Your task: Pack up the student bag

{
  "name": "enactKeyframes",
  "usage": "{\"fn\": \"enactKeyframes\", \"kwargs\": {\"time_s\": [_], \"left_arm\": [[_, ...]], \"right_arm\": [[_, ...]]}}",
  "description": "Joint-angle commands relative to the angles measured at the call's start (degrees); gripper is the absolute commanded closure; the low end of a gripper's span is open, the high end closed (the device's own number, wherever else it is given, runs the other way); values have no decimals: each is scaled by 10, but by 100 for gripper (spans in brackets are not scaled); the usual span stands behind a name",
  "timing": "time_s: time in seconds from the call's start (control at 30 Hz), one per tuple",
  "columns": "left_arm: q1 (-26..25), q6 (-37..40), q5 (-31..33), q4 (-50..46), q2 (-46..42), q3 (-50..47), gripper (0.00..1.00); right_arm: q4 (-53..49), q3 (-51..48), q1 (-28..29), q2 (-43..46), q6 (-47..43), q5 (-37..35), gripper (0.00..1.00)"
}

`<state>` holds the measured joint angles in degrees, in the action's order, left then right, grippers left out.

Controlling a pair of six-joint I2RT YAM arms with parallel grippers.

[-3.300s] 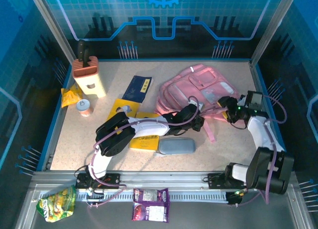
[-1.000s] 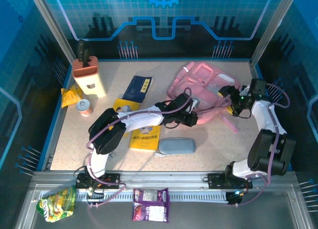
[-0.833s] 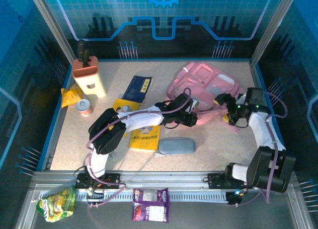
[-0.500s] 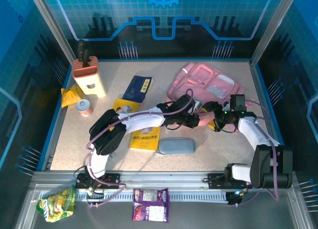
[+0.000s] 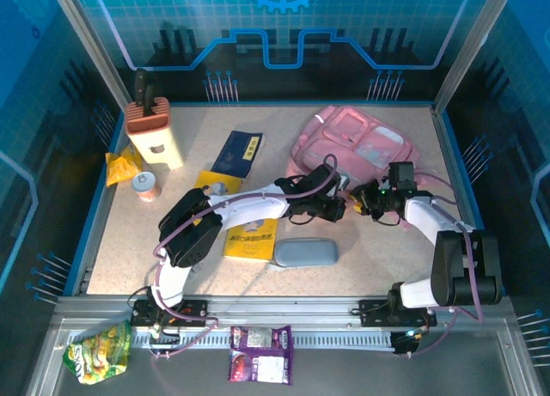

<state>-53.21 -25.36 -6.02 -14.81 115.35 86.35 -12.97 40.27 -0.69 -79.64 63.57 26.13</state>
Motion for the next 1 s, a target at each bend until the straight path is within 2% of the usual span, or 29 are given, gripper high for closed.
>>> {"fn": "enactKeyframes", "kwargs": {"time_s": [0.0, 0.1, 0.33, 0.53, 0.7, 0.77, 0.83, 0.97], "left_arm": [[-17, 25, -16, -26, -41, 18, 100], [-14, 46, -23, -64, -55, 8, 100], [34, 58, -47, -130, -88, -44, 100], [76, 56, -66, -121, -122, -86, 100], [81, 57, -66, -115, -126, -94, 100], [81, 45, -79, -105, -118, -89, 100], [79, 22, -100, -76, -110, -87, 100], [71, -9, -124, -29, -85, -73, 100]], "right_arm": [[-9, 28, -29, 7, -77, -9, 90], [-48, 40, -66, 18, -131, -9, 99], [-155, 120, -136, 0, -247, -8, 100], [-171, 160, -166, -16, -269, -18, 100], [-166, 185, -172, -40, -273, -28, 100], [-158, 190, -172, -50, -269, -17, 92], [-145, 189, -169, -55, -263, 5, 80], [-141, 179, -159, -46, -258, 45, 49]]}}
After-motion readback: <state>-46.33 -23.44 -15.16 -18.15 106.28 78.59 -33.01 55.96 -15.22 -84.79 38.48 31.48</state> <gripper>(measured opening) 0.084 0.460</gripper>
